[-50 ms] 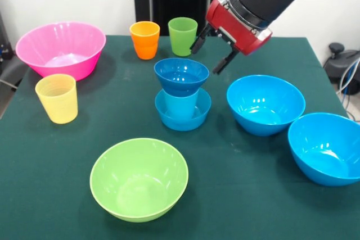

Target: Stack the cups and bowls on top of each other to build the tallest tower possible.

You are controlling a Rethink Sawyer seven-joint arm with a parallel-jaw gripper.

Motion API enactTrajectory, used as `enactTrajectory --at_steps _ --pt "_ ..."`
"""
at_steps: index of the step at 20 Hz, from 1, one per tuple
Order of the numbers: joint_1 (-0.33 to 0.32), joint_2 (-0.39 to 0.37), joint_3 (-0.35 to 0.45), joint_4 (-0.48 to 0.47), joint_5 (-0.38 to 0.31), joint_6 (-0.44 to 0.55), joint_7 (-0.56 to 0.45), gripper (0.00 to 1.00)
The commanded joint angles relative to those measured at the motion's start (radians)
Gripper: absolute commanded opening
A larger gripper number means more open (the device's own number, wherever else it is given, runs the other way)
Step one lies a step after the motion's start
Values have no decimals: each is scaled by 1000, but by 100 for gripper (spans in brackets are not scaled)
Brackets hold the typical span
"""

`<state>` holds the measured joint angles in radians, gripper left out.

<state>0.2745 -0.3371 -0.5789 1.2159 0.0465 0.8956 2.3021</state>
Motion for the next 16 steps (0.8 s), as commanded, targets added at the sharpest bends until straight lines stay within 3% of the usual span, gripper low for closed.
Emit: enactTrajectory --at_steps 1,7,11,16 --pt "27 26 14 -49 -140 -77 -2 100" --pt "34 22 -7 -98 -206 -124 -8 100" --pt "41 12 5 -72 -238 -207 1 100" --pt "18 -8 68 -18 -220 -265 4 100"
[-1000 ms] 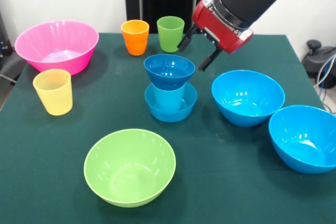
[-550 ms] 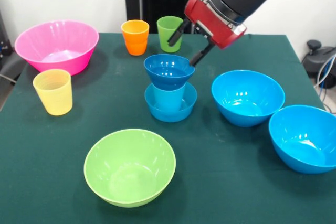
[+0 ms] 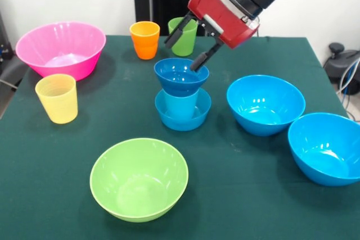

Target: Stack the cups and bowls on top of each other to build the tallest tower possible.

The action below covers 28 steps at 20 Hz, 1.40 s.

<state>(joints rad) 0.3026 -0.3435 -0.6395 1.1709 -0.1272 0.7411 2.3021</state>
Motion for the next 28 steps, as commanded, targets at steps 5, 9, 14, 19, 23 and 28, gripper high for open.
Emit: enactTrajectory --at_steps 5,9,14,19,23,28 --pt "-83 -34 277 103 30 -194 -22 100" --pt "-133 -57 369 126 51 -231 -52 100" --pt "-131 -61 381 102 45 -184 -32 100" --pt "-130 -67 398 91 33 -160 -38 100" --pt "-133 -69 410 92 14 -170 -54 100" --pt "-128 -66 401 83 -23 -196 -69 100"
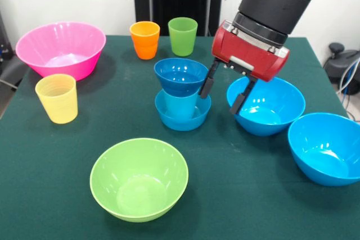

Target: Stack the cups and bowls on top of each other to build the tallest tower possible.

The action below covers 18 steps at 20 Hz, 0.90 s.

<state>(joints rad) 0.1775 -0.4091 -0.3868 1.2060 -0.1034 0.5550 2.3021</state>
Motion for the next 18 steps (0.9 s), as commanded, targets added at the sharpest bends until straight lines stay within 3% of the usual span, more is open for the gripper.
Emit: enactTrajectory --at_steps 1,8,18 --pt "-2 3 145 43 -57 -21 -74 100" --pt "-25 23 156 7 -120 -52 -157 100" --pt "-73 59 201 -27 -199 -110 -173 100"
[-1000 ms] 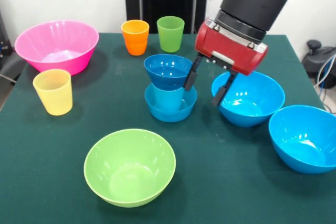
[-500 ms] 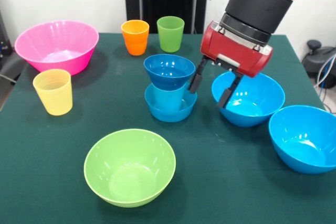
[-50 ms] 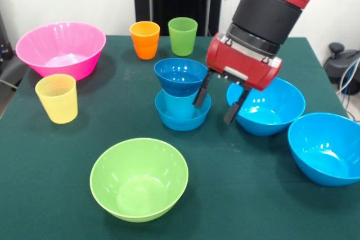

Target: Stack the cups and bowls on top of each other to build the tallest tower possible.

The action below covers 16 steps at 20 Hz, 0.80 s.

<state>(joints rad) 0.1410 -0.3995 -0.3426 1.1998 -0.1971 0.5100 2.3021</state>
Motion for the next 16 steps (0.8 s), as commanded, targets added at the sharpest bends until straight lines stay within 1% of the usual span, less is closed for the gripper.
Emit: enactTrajectory --at_steps 1,9,12,16 --pt "-39 49 161 -20 -112 -67 -174 100" --pt "-46 49 176 -20 -152 -89 -156 100" --pt "-44 59 174 -21 -175 -126 -139 100" --pt "-57 82 190 -30 -210 -206 -123 100"
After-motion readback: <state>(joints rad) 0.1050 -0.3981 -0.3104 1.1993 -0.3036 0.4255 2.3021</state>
